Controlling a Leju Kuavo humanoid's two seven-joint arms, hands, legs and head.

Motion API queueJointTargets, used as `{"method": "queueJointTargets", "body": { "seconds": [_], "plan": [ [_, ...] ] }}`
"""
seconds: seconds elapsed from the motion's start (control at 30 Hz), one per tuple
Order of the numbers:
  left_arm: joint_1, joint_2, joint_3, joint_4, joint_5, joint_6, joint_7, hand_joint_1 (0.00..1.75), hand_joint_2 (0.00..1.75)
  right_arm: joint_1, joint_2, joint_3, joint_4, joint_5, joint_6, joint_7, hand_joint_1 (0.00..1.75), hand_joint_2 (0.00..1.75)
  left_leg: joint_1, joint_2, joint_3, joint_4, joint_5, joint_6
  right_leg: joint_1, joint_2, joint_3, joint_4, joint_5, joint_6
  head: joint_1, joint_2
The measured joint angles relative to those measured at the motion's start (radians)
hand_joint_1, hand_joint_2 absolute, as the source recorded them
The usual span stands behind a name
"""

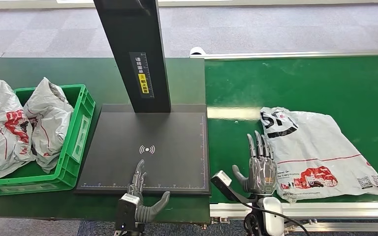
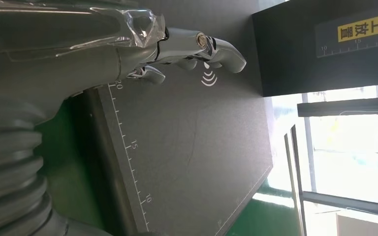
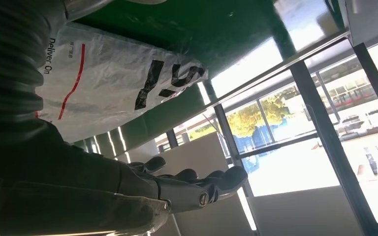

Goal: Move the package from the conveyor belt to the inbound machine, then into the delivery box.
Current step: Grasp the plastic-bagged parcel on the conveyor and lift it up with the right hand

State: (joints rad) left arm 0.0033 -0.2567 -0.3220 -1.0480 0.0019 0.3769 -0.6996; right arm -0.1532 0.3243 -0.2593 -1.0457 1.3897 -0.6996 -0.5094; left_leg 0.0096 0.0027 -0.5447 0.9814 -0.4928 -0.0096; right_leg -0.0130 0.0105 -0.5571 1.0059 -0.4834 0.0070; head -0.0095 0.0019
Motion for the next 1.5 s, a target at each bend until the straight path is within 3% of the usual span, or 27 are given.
{"method": "queueJointTargets", "body": {
  "seconds": [0.13, 0.23, 0.33, 0.47, 0.67, 0.8, 1.27, 1.4, 1.5],
  "plan": [
    [0.000, 0.000, 0.000, 0.000, -0.001, 0.000, 0.000, 0.00, 1.75, -0.003, -0.001, -0.006, -0.003, -0.002, 0.000, 0.005, 0.00, 1.75, 0.000, 0.000, 0.000, 0.000, 0.000, 0.000, 0.000, 0.000, 0.000, 0.000, 0.000, 0.000, 0.000, 0.000],
    [-0.001, 0.000, 0.000, 0.001, -0.002, -0.006, 0.000, 0.00, 1.75, -0.049, -0.029, -0.030, 0.003, -0.027, 0.000, 0.067, 0.00, 1.75, -0.001, 0.000, 0.000, 0.000, 0.000, 0.000, -0.001, 0.000, 0.000, 0.000, 0.000, 0.000, 0.000, 0.000],
    [-0.001, 0.000, 0.000, 0.002, -0.003, -0.014, 0.000, 0.00, 1.75, -0.167, -0.114, -0.094, 0.075, -0.078, 0.000, 0.193, 0.00, 1.75, -0.002, 0.000, 0.000, 0.001, 0.001, 0.002, -0.002, 0.000, 0.000, 0.000, 0.002, 0.002, 0.000, 0.000],
    [0.000, 0.000, 0.000, 0.002, -0.004, -0.034, 0.000, 0.00, 1.75, -0.313, -0.257, -0.209, 0.243, -0.192, 0.001, 0.274, 0.00, 1.75, -0.003, -0.001, -0.001, 0.003, 0.001, 0.003, -0.003, 0.000, 0.001, 0.000, 0.003, 0.004, 0.000, 0.000],
    [0.000, 0.000, 0.000, 0.001, 0.004, -0.044, -0.002, 0.00, 1.75, -0.391, -0.409, -0.349, 0.504, -0.230, 0.076, 0.452, 0.00, 1.75, -0.002, -0.004, -0.004, 0.003, 0.001, 0.003, -0.003, -0.003, 0.000, 0.000, 0.002, 0.004, 0.000, 0.000],
    [0.001, 0.000, 0.000, 0.000, 0.007, -0.053, -0.002, 0.00, 1.75, -0.390, -0.429, -0.407, 0.613, -0.260, 0.185, 0.485, 0.00, 1.75, -0.001, -0.002, -0.004, 0.003, 0.001, 0.003, -0.001, -0.002, -0.001, 0.000, 0.002, 0.004, 0.000, 0.000],
    [0.002, 0.000, 0.002, -0.005, -0.002, -0.062, -0.002, 0.00, 1.75, -0.429, -0.434, -0.474, 0.710, -0.256, 0.237, 0.476, 0.00, 1.75, 0.000, -0.002, -0.002, 0.004, 0.001, 0.003, 0.000, -0.002, 0.002, 0.000, 0.002, 0.004, 0.000, 0.000],
    [0.003, 0.000, 0.002, -0.006, -0.002, -0.062, -0.002, 0.00, 1.75, -0.433, -0.433, -0.476, 0.718, -0.254, 0.243, 0.476, 1.74, 1.75, 0.000, -0.002, -0.001, 0.004, 0.001, 0.003, 0.000, -0.002, 0.003, 0.000, 0.002, 0.004, 0.000, 0.000],
    [0.003, 0.000, 0.002, -0.006, -0.003, -0.062, -0.002, 0.00, 1.75, -0.434, -0.431, -0.476, 0.723, -0.254, 0.254, 0.467, 1.75, 1.75, 0.000, -0.002, 0.000, 0.004, 0.001, 0.003, 0.000, -0.002, 0.004, 0.000, 0.002, 0.004, 0.000, 0.000]
  ]
}}
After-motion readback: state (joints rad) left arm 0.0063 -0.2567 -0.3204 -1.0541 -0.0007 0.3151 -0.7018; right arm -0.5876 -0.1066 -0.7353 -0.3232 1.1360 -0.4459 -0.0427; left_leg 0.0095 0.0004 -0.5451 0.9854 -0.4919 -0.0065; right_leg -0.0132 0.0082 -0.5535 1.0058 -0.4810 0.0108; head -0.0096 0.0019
